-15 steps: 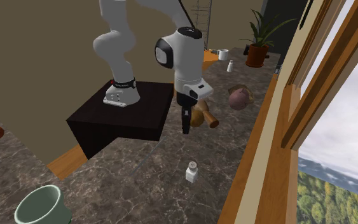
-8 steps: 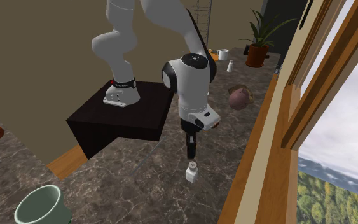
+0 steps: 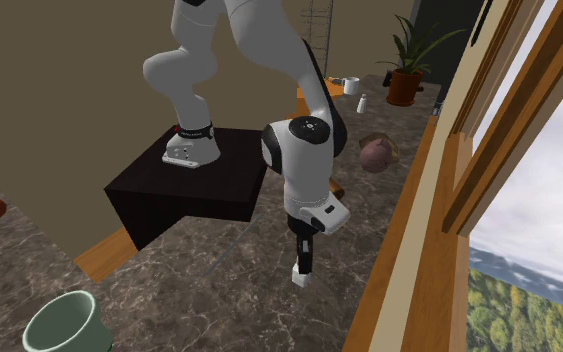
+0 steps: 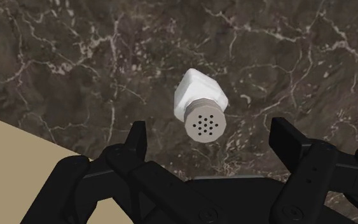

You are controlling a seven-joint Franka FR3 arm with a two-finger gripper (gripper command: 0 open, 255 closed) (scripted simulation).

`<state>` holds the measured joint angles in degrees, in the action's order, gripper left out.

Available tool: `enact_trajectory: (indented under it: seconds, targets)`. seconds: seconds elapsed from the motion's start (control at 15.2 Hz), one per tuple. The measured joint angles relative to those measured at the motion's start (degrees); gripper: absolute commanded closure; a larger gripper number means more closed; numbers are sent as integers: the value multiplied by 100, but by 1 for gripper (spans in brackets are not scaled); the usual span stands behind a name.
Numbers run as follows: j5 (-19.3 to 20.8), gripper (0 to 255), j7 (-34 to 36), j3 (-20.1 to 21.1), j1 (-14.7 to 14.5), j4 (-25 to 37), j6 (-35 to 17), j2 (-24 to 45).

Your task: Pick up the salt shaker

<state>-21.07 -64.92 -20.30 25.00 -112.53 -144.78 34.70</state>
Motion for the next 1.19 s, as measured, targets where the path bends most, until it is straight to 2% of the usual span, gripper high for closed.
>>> enact_trajectory:
  seconds: [0.2,0.26,1.19]
  targets:
    - [-82,0,-51,79,54,43,-129,175]
    - [-92,255,-56,89,61,53,-144,199]
    - [-17,255,-15,15,16,21,-21,40]
